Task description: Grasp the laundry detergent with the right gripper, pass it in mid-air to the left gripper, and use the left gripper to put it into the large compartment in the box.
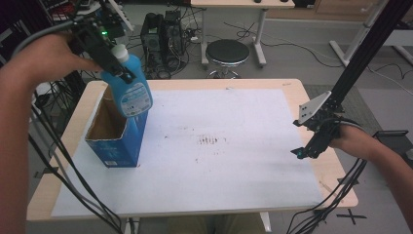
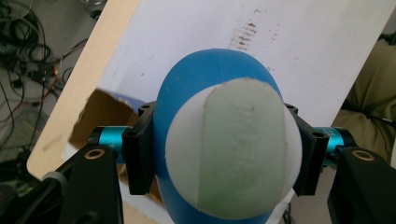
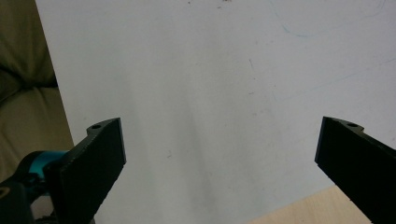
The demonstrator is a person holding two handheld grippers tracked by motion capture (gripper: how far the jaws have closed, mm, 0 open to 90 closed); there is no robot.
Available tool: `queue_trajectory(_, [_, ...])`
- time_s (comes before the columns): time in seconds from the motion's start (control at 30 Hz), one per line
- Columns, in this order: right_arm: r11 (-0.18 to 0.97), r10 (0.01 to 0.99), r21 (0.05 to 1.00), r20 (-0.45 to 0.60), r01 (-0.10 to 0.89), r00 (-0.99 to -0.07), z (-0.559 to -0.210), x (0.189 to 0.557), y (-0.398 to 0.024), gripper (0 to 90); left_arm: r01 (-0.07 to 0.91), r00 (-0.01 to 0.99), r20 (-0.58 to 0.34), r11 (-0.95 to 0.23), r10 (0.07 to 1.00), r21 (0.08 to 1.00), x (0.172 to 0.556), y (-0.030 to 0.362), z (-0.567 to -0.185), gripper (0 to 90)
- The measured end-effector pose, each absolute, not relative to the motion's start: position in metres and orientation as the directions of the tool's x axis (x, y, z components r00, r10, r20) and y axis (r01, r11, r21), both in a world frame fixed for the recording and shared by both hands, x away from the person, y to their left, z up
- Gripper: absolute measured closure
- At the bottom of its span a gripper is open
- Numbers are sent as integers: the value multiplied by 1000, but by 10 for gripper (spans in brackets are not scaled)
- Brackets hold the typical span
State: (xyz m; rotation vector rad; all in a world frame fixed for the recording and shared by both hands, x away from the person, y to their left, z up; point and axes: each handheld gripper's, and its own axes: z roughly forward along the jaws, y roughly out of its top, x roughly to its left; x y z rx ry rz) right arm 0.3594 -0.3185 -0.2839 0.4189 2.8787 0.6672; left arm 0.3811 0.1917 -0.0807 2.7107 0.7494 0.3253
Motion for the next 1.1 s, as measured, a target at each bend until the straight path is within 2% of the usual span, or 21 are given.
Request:
queue_trajectory(0.07, [861, 308, 446, -78, 243, -948, -282, 359, -318, 8, 483, 822, 144, -808, 551, 337, 379, 202, -77, 380])
queue_trajectory(0.17, [863, 302, 446, -80, 236, -950, -282, 359, -318, 8, 534, 778, 140, -761, 613, 367, 375, 214, -78, 379])
queue_trajectory(0.47, [861, 301, 454, -91, 229, -949, -281, 359, -320, 8, 628, 690, 134, -680, 712, 377, 377, 243, -85, 379])
queue_trajectory(0.73, [858, 311, 456, -93, 237, -946, -280, 358, -321, 8, 670, 635, 137, -630, 760, 392, 383, 253, -105, 380])
queue_trajectory(1.1, [861, 310, 451, -94, 237, -946, -282, 359, -318, 8, 678, 640, 111, -627, 760, 383, 390, 261, -136, 380])
